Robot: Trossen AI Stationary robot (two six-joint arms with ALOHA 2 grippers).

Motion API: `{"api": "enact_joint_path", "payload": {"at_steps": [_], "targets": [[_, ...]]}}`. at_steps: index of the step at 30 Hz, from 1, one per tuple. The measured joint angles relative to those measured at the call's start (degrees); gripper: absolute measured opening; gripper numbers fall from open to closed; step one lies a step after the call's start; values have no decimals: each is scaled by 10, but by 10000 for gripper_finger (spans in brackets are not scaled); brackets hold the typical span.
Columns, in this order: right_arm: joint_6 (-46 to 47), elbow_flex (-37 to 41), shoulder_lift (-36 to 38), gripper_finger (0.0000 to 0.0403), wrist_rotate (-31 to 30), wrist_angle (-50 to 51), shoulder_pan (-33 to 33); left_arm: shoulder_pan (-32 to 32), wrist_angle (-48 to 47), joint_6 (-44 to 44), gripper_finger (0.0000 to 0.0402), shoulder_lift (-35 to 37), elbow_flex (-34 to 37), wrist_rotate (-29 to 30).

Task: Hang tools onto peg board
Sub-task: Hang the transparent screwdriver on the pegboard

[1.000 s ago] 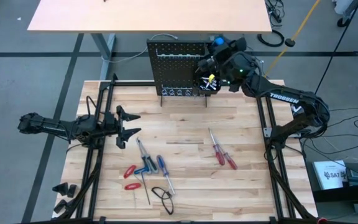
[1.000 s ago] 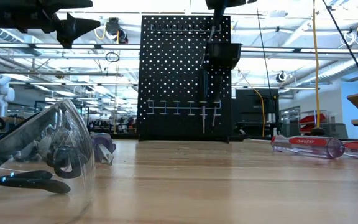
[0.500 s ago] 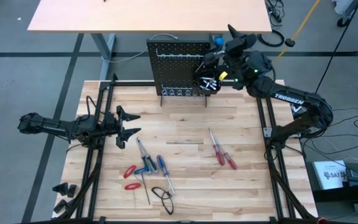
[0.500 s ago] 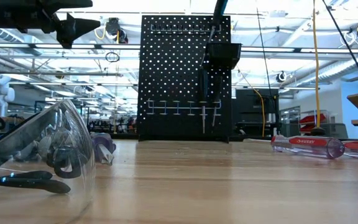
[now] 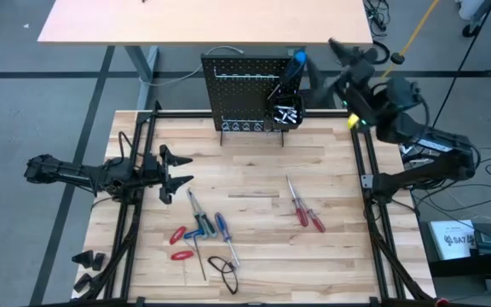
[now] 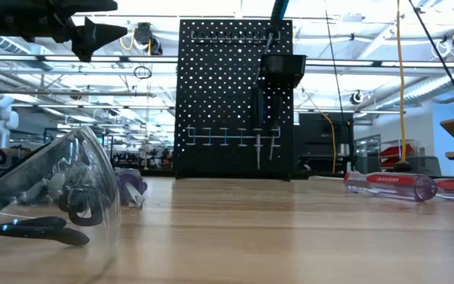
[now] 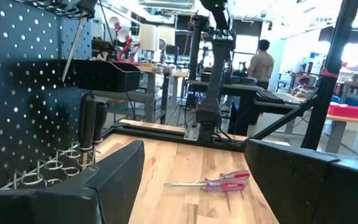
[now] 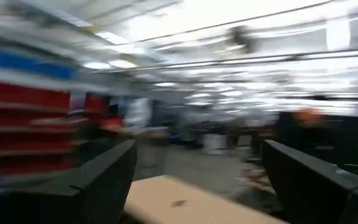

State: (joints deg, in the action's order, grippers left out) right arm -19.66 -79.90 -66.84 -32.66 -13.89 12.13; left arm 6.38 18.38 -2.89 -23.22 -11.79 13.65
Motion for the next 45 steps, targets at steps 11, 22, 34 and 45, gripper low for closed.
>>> {"api": "enact_joint_path", "payload": {"at_steps": [11,22,34,45], "targets": [[214,9,-15,338,220,375,-121,0,-1,-12,286,0,0,0],[365,117,-139,338,147,280,-242,0,-15,-27,286,0,0,-20],[442,124,-293,338,167,113,-245,0,-15,-28,286,0,0,-44],[654,118,-412,337,213,86,-244,0,-13,-28,286,0,0,-60]]}}
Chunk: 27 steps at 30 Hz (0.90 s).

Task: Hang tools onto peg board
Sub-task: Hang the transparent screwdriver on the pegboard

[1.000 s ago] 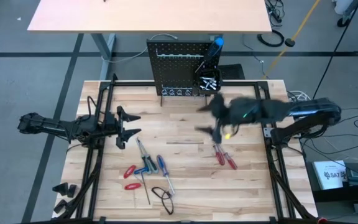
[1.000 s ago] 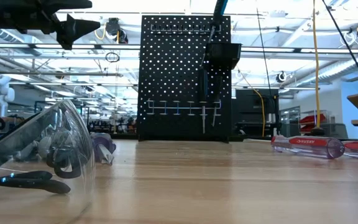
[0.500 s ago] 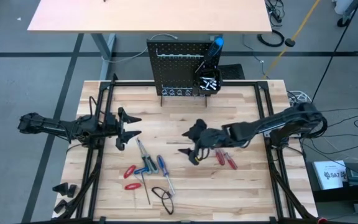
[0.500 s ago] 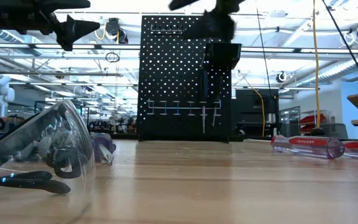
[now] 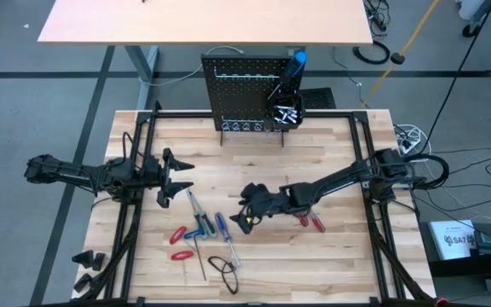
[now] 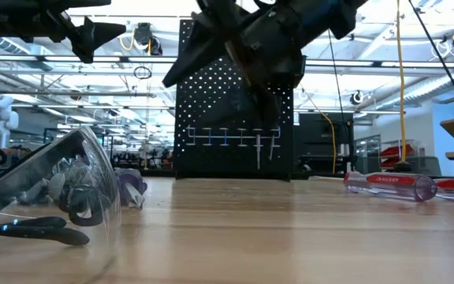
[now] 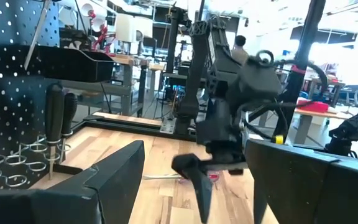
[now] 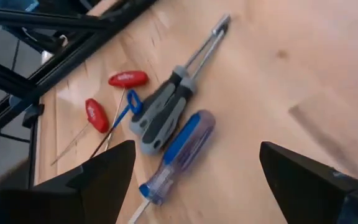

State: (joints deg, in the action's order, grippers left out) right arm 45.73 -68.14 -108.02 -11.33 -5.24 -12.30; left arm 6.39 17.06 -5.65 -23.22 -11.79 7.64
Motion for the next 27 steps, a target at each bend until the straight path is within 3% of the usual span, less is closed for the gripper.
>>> {"api": "enact_joint_path", "payload": {"at_steps": [11,20,27], "targets": [[83,-110,-63,315,-8,148,-14,0,6,0,286,0,0,-1],[103,-196,-151,313,-6,181,-36,0,6,0,286,0,0,-2],[90,-306,-219,313,-85,302,-55,0,11,-1,286,0,0,-12]]}}
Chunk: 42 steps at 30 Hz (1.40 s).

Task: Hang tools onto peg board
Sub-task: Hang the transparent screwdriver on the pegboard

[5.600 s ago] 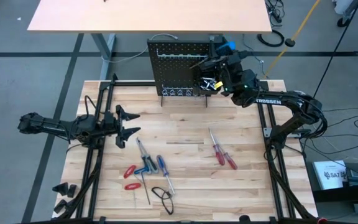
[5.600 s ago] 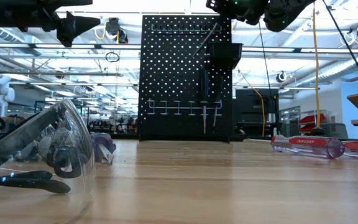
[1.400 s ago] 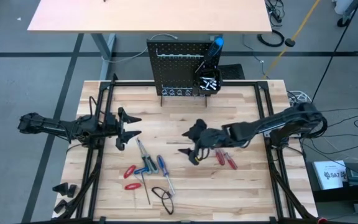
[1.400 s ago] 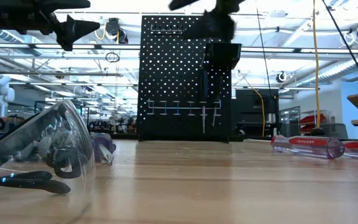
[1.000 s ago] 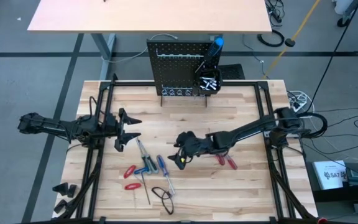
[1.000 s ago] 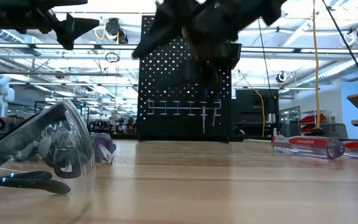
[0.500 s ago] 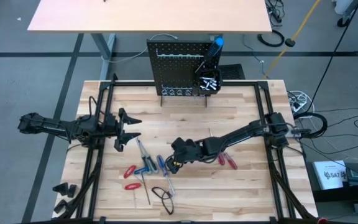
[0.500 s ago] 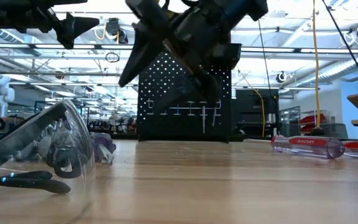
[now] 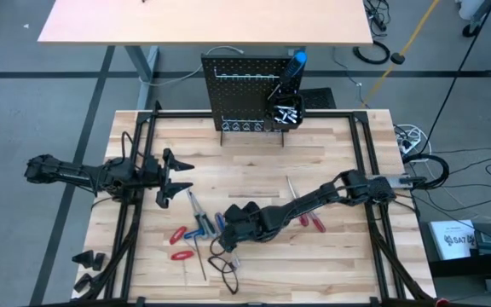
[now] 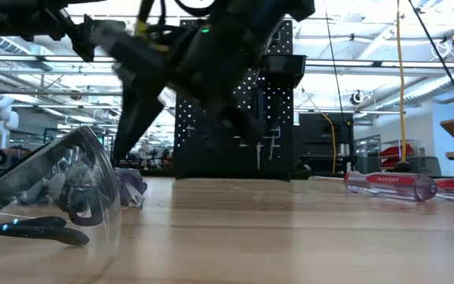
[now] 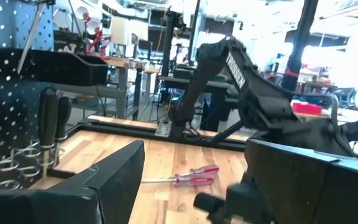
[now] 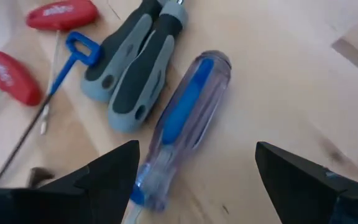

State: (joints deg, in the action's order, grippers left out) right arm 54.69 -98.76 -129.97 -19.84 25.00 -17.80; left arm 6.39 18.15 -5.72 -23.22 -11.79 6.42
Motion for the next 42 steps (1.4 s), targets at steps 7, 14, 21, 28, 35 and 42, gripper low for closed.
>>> {"api": "enact_joint_path", "payload": {"at_steps": [7,14,21,28,35,42], "targets": [[-20,-119,-80,313,-9,75,-15,0,10,-15,286,0,0,-9],[-16,-162,-110,286,-20,161,-19,0,10,-15,286,0,0,-30],[-16,-162,-110,174,-37,182,-12,0,11,-15,286,0,0,-32],[-48,-161,-104,117,-36,209,7,0,8,-15,286,0,0,-32],[-76,-158,-35,117,-140,308,11,0,6,-15,286,0,0,-32],[-35,-158,64,117,-267,424,3,0,3,-2,286,0,0,-32]]}}
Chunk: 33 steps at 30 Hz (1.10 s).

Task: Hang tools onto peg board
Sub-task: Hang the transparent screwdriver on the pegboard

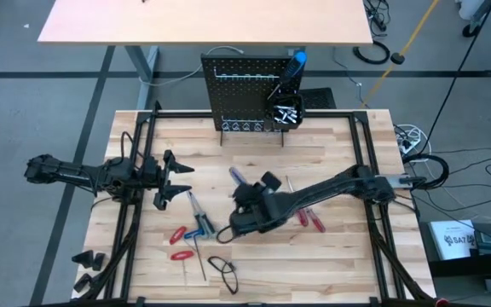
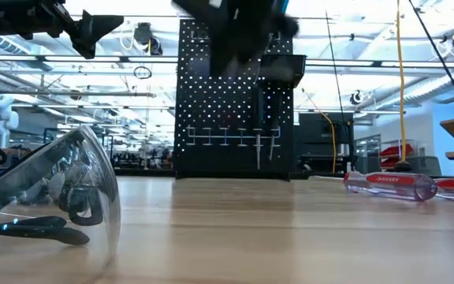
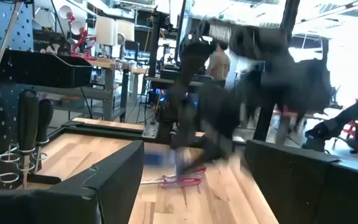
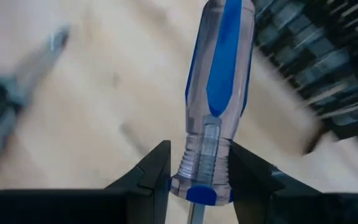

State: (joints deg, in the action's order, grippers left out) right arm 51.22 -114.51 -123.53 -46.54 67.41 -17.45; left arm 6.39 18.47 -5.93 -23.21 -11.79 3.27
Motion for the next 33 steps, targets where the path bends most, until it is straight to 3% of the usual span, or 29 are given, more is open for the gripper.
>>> {"api": "enact_joint_path", "payload": {"at_steps": [4,9,12,15,19,26,29,33], "targets": [[6,4,58,117,-56,30,-6,0,-1,3,286,0,0,0],[13,54,140,117,-77,47,-6,0,-2,3,286,0,0,0],[42,124,209,117,-79,44,-2,0,0,3,286,0,0,8],[63,221,285,117,-74,-10,-1,0,1,-9,286,-4,0,55],[-13,368,383,117,-50,-234,1,0,-5,-11,286,-27,-8,85],[-240,601,492,117,97,-728,71,0,-62,-7,285,-125,-66,145],[-304,658,499,117,171,-905,113,0,-60,8,286,-163,-75,152],[-373,672,490,117,195,-1039,153,0,-60,18,286,-187,-76,153]]}}
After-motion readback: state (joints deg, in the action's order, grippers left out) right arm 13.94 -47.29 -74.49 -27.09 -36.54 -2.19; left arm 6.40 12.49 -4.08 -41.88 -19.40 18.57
